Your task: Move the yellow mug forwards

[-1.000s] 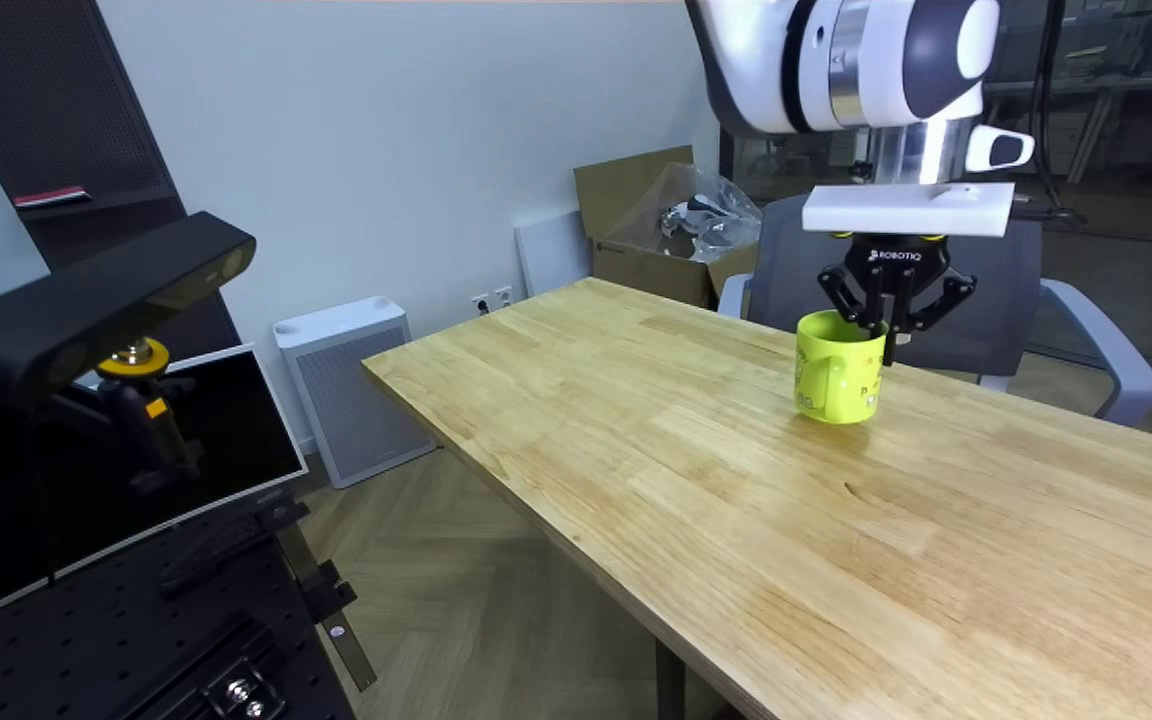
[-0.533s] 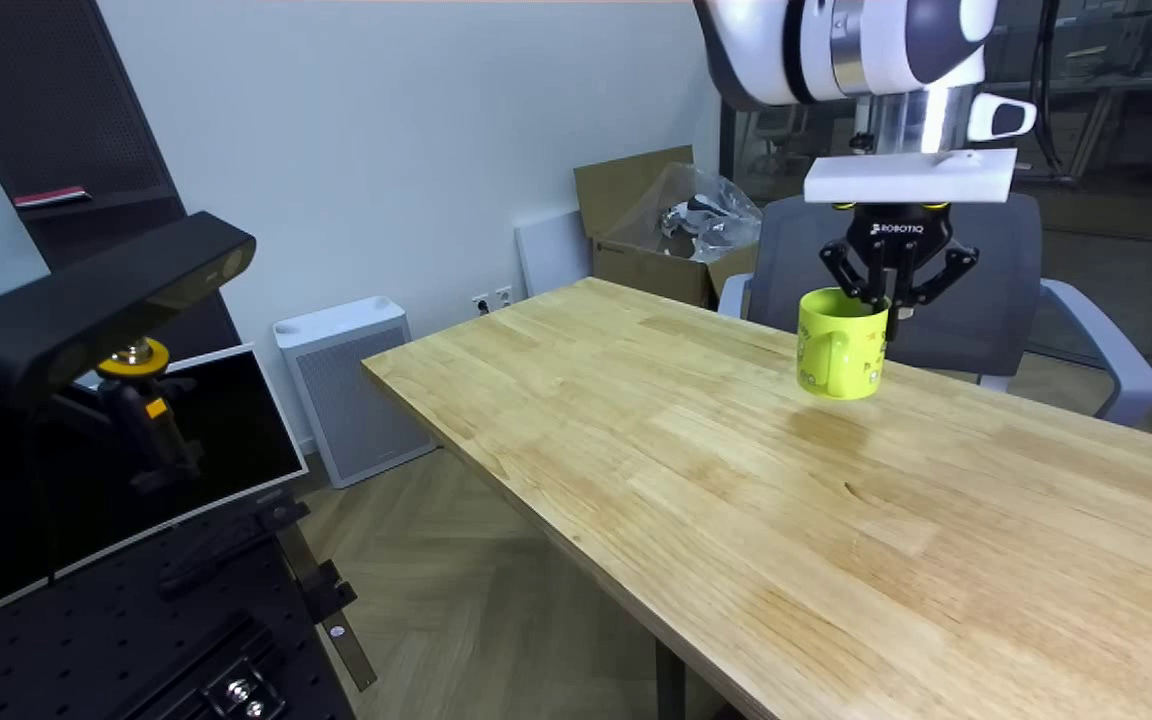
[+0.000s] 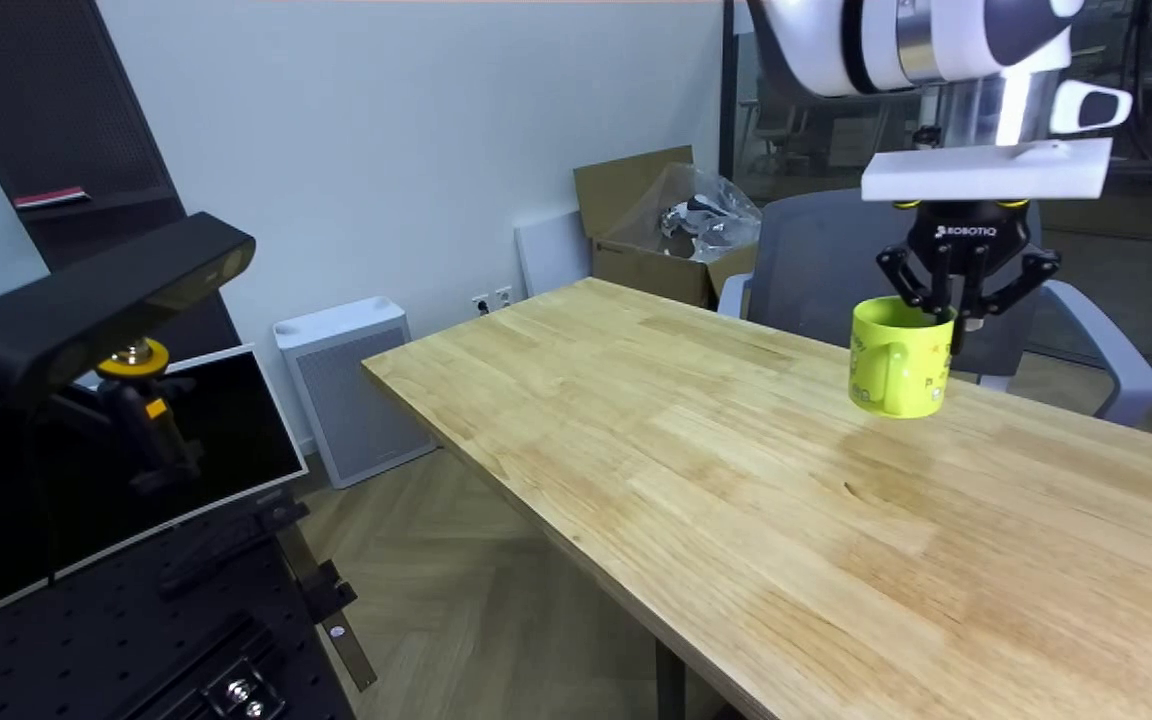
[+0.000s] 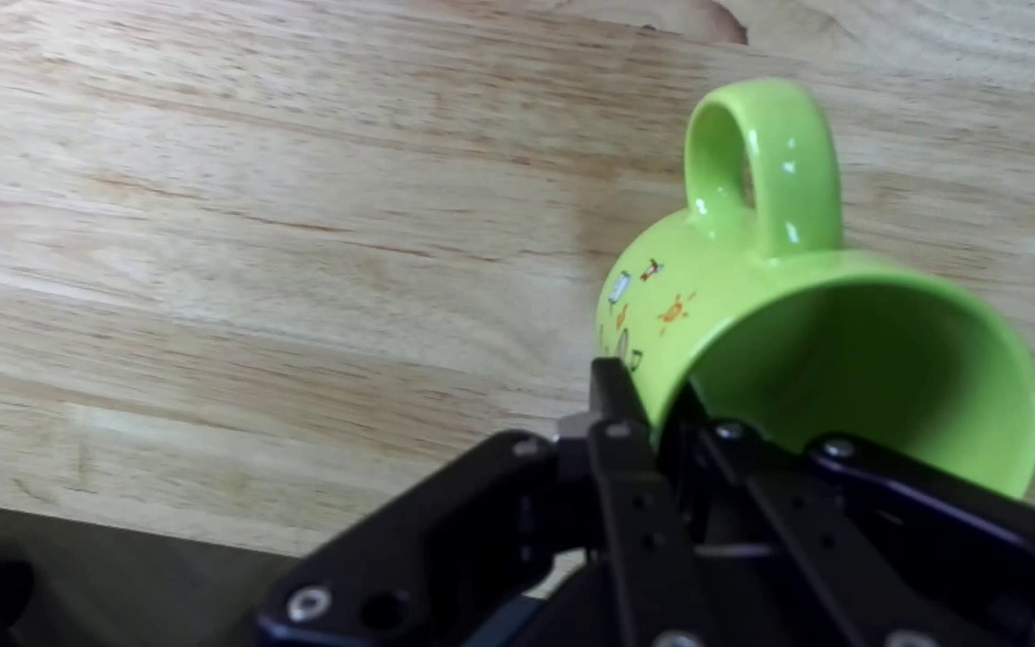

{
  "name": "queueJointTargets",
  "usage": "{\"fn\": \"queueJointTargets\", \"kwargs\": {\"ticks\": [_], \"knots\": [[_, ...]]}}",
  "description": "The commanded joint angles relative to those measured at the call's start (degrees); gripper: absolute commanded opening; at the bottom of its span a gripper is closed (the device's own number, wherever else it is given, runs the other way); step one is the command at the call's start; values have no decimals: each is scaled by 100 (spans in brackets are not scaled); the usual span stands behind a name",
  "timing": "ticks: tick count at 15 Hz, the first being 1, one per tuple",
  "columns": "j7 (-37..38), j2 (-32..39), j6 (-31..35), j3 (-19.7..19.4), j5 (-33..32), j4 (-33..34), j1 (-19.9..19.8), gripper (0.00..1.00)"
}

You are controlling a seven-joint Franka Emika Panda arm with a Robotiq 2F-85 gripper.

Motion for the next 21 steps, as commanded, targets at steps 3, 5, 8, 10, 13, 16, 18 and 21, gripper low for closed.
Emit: {"fn": "queueJointTargets", "kwargs": {"ticks": [3,5,8,10,13,16,18,21], "knots": [[128,-523,-63,-113,-66,-518,-262,2],[48,-763,19,-78,-56,-895,-322,2],[-40,-1206,163,0,-25,-1574,-342,2],[-61,-1493,262,53,-9,-1995,-330,2],[-98,-1932,448,136,5,-2628,-305,2],[-145,-2338,662,208,4,-3234,-278,2],[-130,-2524,862,221,-11,-3558,-254,2],[-159,-2698,1014,273,31,-3934,-238,2]]}}
